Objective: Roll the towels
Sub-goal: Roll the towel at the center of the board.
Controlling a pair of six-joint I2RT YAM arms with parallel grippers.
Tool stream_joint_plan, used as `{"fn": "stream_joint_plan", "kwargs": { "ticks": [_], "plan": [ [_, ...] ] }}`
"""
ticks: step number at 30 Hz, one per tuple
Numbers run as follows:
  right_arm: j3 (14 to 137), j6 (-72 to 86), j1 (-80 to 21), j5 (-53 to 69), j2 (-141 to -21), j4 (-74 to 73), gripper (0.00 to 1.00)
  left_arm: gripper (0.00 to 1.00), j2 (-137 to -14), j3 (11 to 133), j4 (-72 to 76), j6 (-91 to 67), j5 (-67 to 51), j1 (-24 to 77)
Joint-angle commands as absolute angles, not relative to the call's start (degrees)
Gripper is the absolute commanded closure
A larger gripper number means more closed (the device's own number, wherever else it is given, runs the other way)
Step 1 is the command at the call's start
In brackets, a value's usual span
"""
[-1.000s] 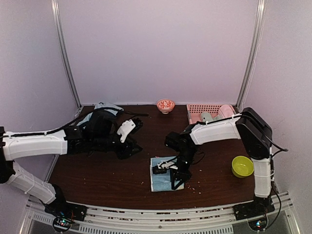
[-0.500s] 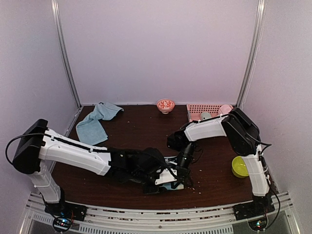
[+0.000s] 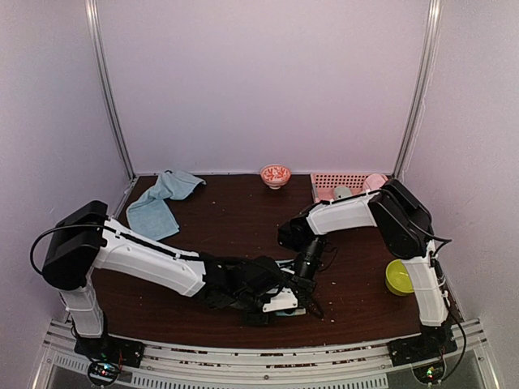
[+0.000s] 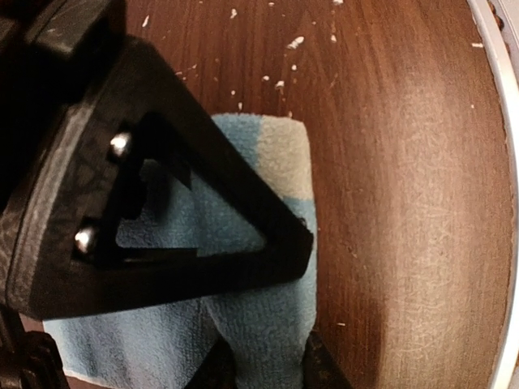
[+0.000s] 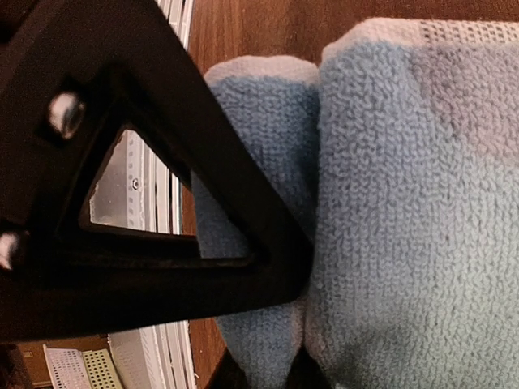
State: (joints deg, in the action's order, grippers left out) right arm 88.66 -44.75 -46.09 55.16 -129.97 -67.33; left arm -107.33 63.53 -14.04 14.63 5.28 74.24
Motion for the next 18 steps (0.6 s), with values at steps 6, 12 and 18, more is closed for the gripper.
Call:
{"fn": "stream_joint_plan", "kwargs": {
  "ticks": [6,12,18],
  "plan": [
    [90.45,-53.36,-45.29,51.74,-125.80,-76.12,0.70,0.88,-108.37,63.78,-13.18,13.05,3.26,74.27],
    [91.22,-48.20,-41.33,50.11,-122.29,-73.11,0.67,0.92,-107.94,63.80,-15.05,11.62,2.06,74.27],
    [90.37,-37.64,-40.85,45.62,-124.12,-62.99,0.77,0.93,-108.55,65.38,-17.05,11.06,0.27,74.27]
  ]
}}
